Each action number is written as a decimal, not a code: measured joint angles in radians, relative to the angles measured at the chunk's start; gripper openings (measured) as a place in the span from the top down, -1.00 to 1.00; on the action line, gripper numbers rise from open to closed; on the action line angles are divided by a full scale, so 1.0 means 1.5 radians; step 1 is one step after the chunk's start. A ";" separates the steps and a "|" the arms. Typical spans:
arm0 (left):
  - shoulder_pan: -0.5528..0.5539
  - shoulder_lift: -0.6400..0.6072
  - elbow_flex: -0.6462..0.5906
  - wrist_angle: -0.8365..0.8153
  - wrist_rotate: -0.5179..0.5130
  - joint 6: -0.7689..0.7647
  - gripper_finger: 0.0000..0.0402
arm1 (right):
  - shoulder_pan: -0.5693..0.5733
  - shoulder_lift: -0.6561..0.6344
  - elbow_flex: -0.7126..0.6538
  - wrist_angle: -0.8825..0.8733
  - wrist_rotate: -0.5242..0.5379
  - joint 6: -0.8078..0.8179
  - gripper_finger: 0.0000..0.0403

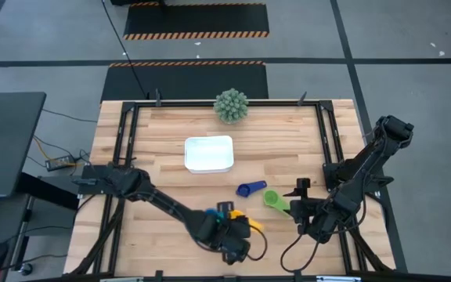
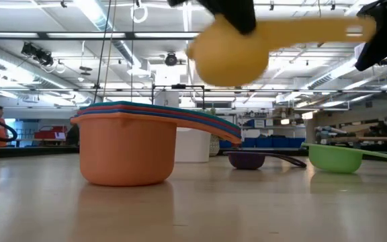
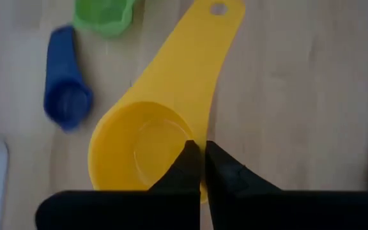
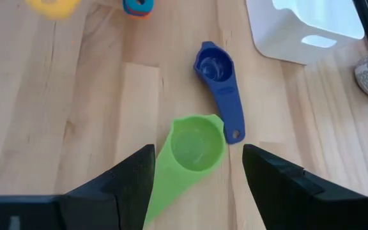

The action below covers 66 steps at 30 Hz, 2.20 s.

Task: Nest measuring cups in basket
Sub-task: Stack the yellow measuring cup on the top of the light blue measuring cup, then stack the green measuring cup on the top of the yellow measuring cup

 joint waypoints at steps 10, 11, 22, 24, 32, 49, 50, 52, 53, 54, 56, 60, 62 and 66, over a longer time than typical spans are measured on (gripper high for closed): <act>-0.071 0.002 0.002 -0.183 -0.039 -0.285 0.97 | 0.000 0.000 0.000 0.046 0.002 -0.049 -0.21; -0.075 0.002 0.002 -0.197 -0.054 -0.305 0.97 | 0.000 0.000 0.000 0.057 0.001 -0.059 -0.21; -0.067 0.006 -0.022 -0.187 -0.091 -0.351 0.97 | 0.007 0.000 0.000 0.100 -0.028 -0.072 -0.21; -0.059 0.006 -0.047 -0.191 -0.073 -0.378 0.97 | 0.015 0.000 0.000 0.105 -0.029 -0.069 -0.21; -0.043 0.006 -0.105 -0.128 -0.039 -0.384 0.96 | 0.032 0.000 0.000 0.119 -0.030 -0.064 -0.21; -0.037 -0.029 -0.107 -0.146 -0.049 -0.372 0.26 | 0.031 0.000 0.000 0.120 -0.030 -0.062 -0.21; -0.037 -0.030 -0.107 -0.146 -0.049 -0.368 0.26 | 0.031 0.000 0.000 0.120 -0.030 -0.062 -0.21; -0.037 -0.030 -0.107 -0.148 -0.050 -0.358 0.26 | 0.031 0.000 0.000 0.120 -0.031 -0.062 -0.21; -0.037 -0.031 -0.107 -0.151 -0.051 -0.352 0.26 | 0.030 0.000 0.000 0.120 -0.031 -0.063 -0.21; -0.037 -0.031 -0.107 -0.156 -0.057 -0.347 0.26 | 0.030 0.000 0.000 0.121 -0.031 -0.065 -0.21; -0.036 -0.031 -0.107 -0.167 -0.086 -0.326 0.25 | 0.030 0.000 0.000 0.122 -0.030 -0.067 -0.21; -0.037 -0.032 -0.107 -0.165 -0.141 -0.245 0.26 | 0.027 0.000 0.000 0.123 -0.022 -0.068 -0.21; -0.036 -0.032 -0.107 -0.166 -0.153 -0.182 0.30 | 0.020 0.001 0.000 0.124 -0.022 -0.064 -0.21; -0.021 -0.034 -0.107 -0.157 -0.167 -0.053 0.39 | 0.001 0.001 0.000 0.159 -0.039 -0.067 -0.21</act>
